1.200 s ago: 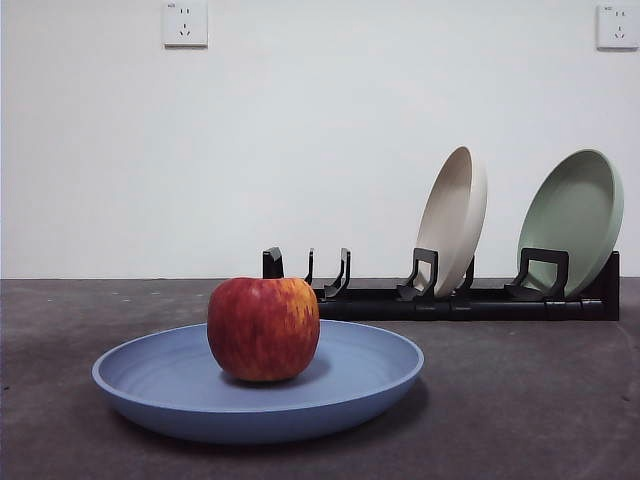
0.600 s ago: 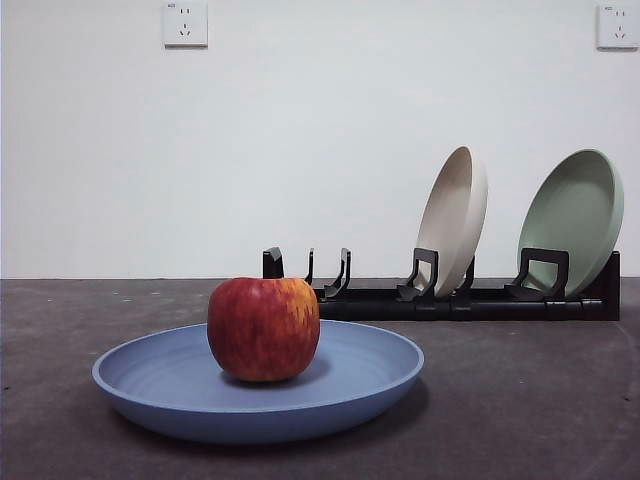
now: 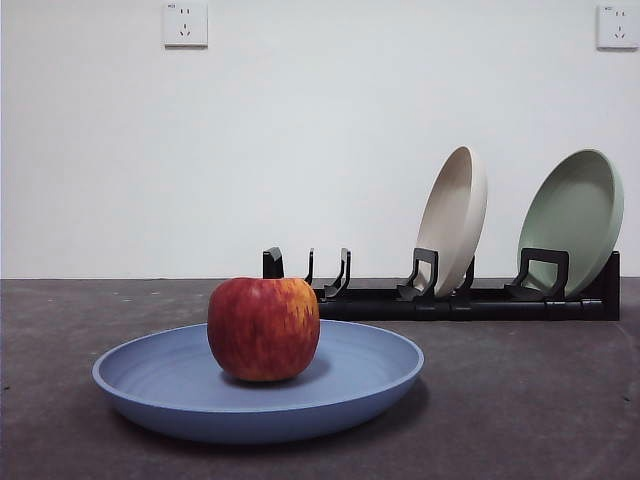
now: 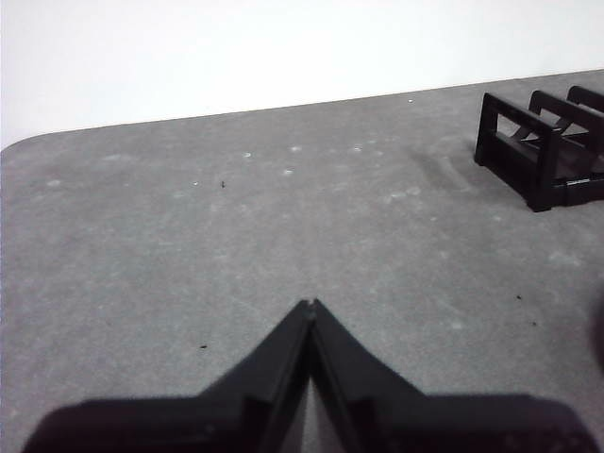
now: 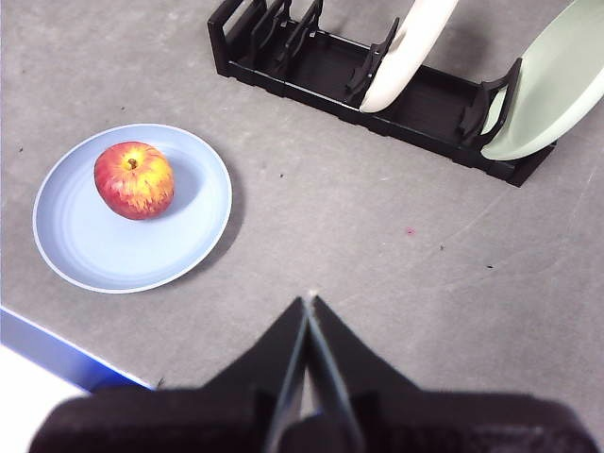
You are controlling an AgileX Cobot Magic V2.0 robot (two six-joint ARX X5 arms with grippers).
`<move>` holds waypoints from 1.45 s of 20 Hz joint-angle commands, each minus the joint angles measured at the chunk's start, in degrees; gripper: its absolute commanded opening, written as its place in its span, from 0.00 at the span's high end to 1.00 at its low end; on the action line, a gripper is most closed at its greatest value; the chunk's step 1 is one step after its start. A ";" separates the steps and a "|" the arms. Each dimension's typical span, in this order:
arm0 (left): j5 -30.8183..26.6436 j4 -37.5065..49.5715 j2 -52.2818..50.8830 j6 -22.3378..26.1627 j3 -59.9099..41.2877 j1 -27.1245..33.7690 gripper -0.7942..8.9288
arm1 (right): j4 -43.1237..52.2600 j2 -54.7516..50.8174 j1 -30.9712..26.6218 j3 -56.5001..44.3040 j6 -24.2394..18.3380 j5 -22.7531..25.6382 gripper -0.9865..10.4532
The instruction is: Take the blue plate from the plate rack,put the plate on the table,take the apple from the table,put the apple in the plate
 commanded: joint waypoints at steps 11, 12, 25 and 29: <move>0.15 0.24 3.56 -0.66 -0.55 0.17 0.92 | -1.20 0.02 0.04 0.15 -0.94 0.07 0.91; 0.15 0.24 3.56 -0.66 -0.55 0.17 0.92 | -1.20 0.02 0.04 0.15 -0.83 0.07 0.91; 0.15 0.24 3.56 -0.68 -0.55 0.17 0.92 | 55.25 -17.51 -41.97 -36.96 -33.07 -24.24 0.91; 0.15 0.24 3.56 -0.68 -0.55 0.17 0.92 | 60.28 -26.47 -52.68 -48.76 -33.42 -30.40 0.91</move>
